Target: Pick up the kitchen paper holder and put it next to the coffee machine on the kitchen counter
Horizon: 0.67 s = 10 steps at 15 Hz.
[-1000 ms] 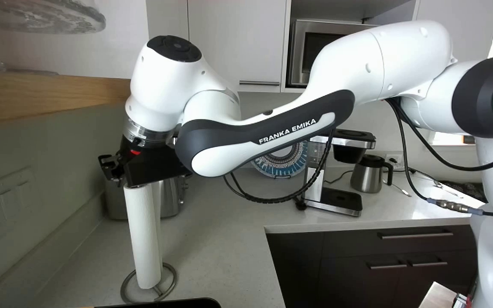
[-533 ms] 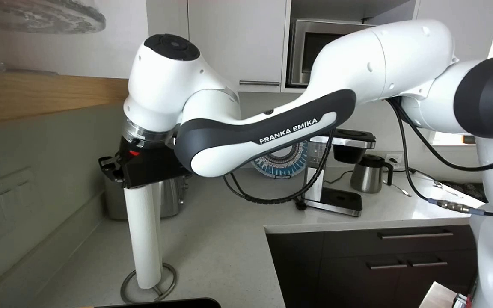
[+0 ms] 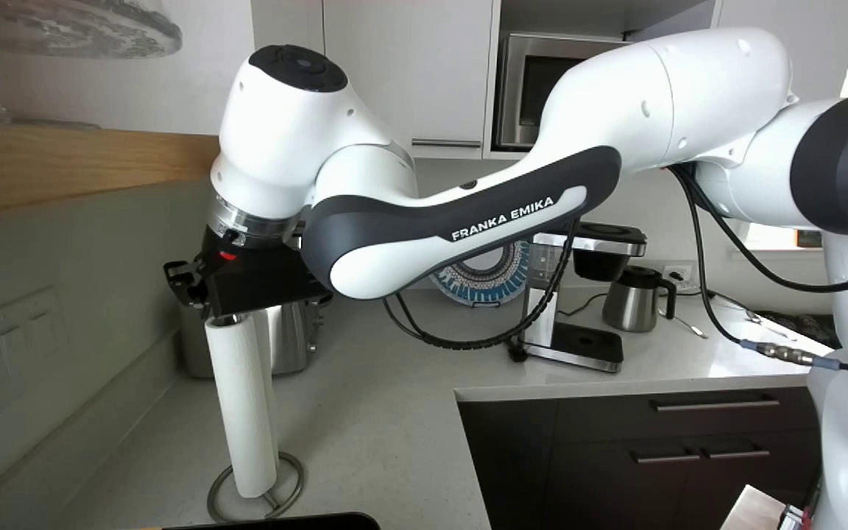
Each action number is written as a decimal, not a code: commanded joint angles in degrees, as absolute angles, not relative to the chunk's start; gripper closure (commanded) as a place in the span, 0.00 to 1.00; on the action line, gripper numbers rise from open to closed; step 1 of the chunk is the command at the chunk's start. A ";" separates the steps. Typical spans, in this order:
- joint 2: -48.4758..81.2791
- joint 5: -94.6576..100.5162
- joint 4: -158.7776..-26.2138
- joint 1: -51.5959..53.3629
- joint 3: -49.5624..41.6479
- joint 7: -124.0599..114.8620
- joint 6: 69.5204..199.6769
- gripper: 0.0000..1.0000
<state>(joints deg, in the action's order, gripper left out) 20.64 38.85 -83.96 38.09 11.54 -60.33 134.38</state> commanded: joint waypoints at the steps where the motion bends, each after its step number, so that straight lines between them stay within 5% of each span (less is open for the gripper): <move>1: 19.27 38.40 -85.38 38.31 11.60 -61.76 133.03 0.59; 10: 19.26 37.59 -85.30 38.37 11.28 -61.63 131.13 0.64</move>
<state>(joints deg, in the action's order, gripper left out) 20.47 38.80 -84.07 38.00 11.53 -60.95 132.87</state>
